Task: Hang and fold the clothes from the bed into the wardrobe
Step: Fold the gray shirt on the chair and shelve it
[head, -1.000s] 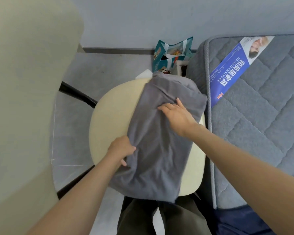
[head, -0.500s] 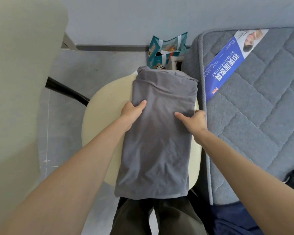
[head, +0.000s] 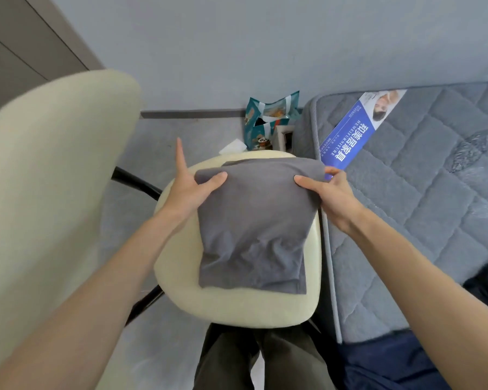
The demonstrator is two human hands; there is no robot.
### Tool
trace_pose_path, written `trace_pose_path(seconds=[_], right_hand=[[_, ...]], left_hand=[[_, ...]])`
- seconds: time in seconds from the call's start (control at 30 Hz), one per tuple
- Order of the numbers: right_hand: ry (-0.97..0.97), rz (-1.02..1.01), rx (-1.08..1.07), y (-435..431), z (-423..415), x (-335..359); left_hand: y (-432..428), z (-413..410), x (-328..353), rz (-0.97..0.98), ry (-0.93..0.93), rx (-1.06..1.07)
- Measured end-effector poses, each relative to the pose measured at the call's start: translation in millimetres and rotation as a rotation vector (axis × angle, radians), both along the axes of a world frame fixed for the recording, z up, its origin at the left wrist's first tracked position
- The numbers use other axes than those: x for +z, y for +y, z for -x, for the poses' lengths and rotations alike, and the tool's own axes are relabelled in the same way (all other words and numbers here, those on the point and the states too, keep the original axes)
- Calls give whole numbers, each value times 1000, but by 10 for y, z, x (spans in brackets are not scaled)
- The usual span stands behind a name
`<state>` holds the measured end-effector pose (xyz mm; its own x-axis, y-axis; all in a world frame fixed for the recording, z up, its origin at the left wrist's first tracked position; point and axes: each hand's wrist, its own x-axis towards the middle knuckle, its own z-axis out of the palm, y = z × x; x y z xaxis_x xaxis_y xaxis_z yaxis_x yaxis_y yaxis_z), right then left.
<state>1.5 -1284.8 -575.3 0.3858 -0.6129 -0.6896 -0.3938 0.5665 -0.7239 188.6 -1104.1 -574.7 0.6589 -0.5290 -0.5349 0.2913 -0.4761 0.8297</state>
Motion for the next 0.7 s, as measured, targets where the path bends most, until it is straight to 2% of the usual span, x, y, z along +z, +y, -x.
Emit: trace_pose_path(seconds=[0.07,0.13,0.2,0.3,0.43,0.53,0.6,0.7], right_hand=[[-78,164,81,-92,-66,298],[-126,378,272,-188,-121,571],[-70,616,431,-266,-190,844],[17,905,484,-306,-257,1089],[116,1168,538,-199,-188,1039],[204,1284,665,-55,18,789],[255,1295,847,46,210,549],[346,1046,1113,242,476,249]], left_hand=[[-17,-102,327,28,-148,-204],[-70,-173,649,-21,-382,-367],[-144,-201,935,-53,-619,-359],[-211,-154,1180,-93,-938,-312],[-137,-3,1138,-173,-1145,-304],[18,114,870,-158,-1217,-562],[162,233,610,-190,-1095,-787],[443,479,205,-295,-834,-941]])
